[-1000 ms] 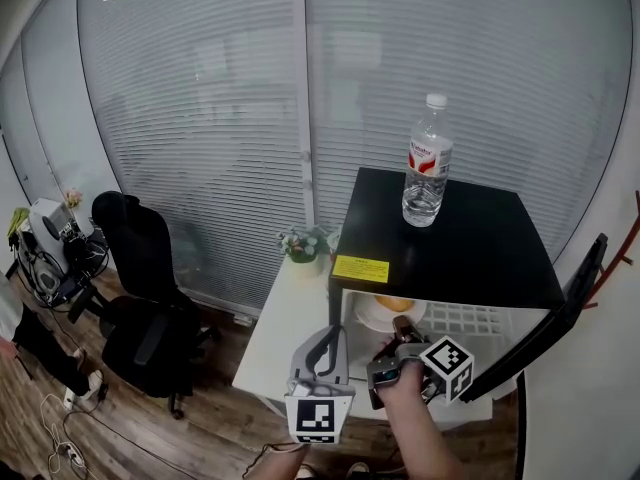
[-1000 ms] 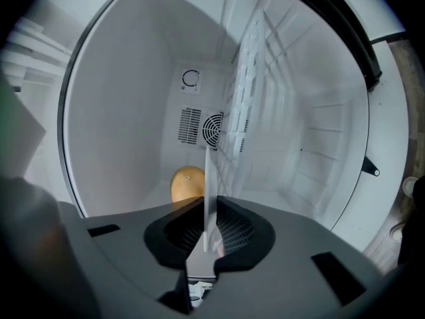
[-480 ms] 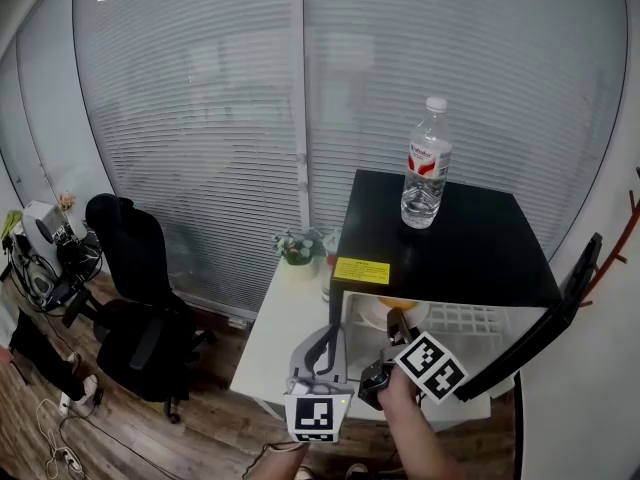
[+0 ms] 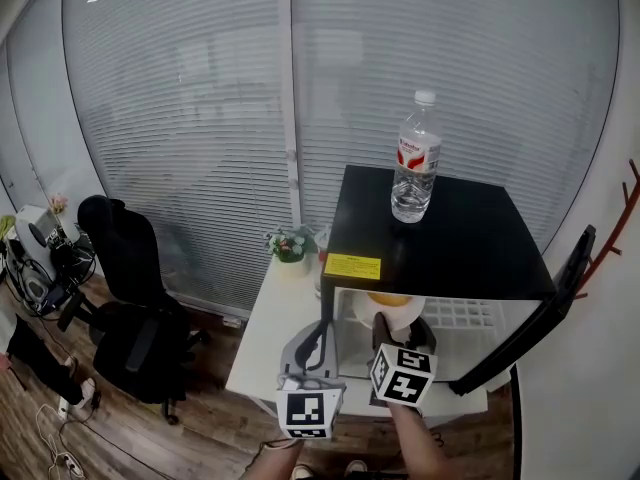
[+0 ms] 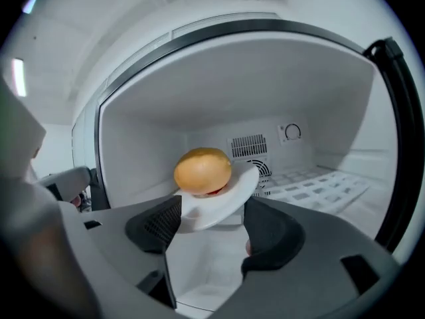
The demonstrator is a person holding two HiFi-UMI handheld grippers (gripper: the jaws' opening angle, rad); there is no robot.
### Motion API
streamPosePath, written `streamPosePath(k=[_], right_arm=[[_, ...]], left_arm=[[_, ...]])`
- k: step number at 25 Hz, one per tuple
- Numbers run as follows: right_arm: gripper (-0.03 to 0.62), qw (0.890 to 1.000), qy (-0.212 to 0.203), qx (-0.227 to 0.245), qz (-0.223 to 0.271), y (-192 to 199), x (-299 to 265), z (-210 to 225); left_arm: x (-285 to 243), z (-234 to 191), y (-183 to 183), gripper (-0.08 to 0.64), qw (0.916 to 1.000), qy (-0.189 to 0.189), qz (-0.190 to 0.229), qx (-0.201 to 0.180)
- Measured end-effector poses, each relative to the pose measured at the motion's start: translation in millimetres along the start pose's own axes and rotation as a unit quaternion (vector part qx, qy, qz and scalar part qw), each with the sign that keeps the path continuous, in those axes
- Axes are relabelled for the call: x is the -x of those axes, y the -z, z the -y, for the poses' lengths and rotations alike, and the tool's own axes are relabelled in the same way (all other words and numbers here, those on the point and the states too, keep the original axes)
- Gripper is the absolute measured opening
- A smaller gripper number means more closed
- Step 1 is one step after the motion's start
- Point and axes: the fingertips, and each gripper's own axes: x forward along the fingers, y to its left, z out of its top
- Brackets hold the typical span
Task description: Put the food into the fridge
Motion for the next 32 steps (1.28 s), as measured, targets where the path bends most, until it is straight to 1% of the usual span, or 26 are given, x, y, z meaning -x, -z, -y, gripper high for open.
streamPosePath(k=[2,4,8,12,16,25,29,32], right_arm=[[0.287,1.000,-0.004,0.021,-0.002,-0.3,-0.2,-0.6],[0.295,1.000,-0.009,0.025,-0.006,-1.0,-0.8,0.3],[0.332,0.999,-0.015,0.029,-0.007,-4.0,-1.5,4.7],[0.367,0.997,-0.003,0.081,0.009,-9.9,-0.3,5.5],[0.368,0.993,-0.001,0.117,0.037,-17.2,4.2,2.3],[0.367,0.991,-0.046,0.102,0.073,-27.3,27.8,-10.1],[0.367,0.988,-0.045,0.099,0.113,-32.0,45.5,-10.2],[0.365,0.985,-0.057,0.103,0.129,-30.9,53.1,-11.3]], left_arm=[[-0.2,0.5,-0.4,0.029,1.0000,0.000,0.003,0.005],[-0.1,0.9,-0.8,0.029,1.0000,-0.001,0.005,0.008],[0.1,1.1,1.8,0.029,1.0000,0.002,-0.002,-0.002],[-1.9,1.8,0.9,0.029,1.0000,0.005,-0.001,-0.002],[-5.5,5.1,0.6,0.029,1.0000,0.009,0.000,-0.001],[-7.8,7.0,4.0,0.029,1.0000,0.008,-0.004,0.004],[-4.3,9.5,6.3,0.029,0.9999,0.007,-0.007,0.006],[-1.9,10.7,8.6,0.029,0.9999,0.005,-0.010,0.006]])
